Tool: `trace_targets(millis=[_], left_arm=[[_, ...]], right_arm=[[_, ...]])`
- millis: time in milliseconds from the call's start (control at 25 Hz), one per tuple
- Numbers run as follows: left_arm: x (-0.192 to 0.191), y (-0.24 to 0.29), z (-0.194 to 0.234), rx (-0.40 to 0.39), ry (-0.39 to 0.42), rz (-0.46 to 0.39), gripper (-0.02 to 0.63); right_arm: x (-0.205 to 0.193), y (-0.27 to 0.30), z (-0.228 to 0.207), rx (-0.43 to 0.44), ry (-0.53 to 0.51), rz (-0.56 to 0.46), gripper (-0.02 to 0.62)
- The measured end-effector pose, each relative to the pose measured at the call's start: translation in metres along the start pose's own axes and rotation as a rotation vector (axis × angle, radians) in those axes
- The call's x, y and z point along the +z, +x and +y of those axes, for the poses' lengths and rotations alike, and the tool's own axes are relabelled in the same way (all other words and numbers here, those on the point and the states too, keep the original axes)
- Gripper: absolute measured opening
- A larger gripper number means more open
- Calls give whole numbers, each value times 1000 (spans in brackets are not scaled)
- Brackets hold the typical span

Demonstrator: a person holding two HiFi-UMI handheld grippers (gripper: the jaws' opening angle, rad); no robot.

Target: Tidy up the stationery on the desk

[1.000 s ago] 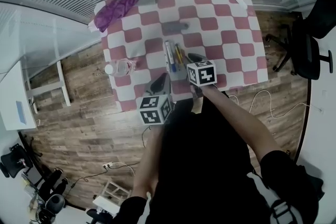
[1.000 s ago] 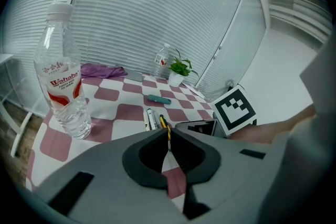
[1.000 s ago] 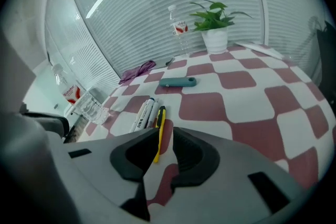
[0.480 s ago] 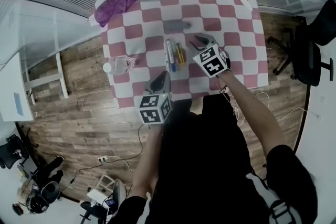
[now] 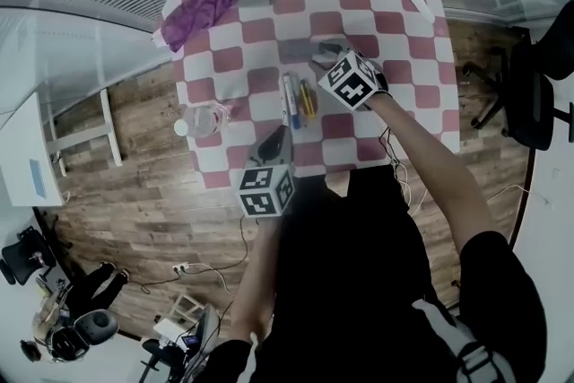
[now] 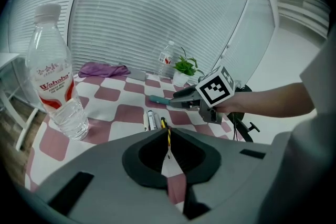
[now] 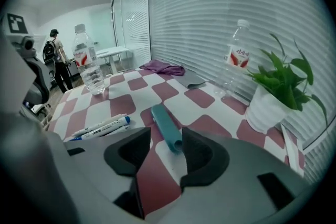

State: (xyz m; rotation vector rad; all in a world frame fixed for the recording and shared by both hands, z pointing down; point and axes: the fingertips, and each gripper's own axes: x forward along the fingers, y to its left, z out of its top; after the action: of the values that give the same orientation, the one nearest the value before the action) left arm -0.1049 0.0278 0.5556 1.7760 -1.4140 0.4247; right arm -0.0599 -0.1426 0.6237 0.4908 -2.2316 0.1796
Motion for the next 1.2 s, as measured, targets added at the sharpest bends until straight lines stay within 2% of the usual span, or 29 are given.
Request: trace_targets(millis=[400,640,960,1200], left_arm=[[20,3,3,21,14,-10,40],[16,-1,4,30,3,-9,40],[18,-4,0,13,38,-9,40],[20,-6,-1,-3,52,-18,40]], right_arm=[[-1,39,-3,74,-130,60,204],[-1,41,-5,78,-103,59,178],[-6,38,0,59,-113,82,150],[-14,30,5,49,-55,96,146]])
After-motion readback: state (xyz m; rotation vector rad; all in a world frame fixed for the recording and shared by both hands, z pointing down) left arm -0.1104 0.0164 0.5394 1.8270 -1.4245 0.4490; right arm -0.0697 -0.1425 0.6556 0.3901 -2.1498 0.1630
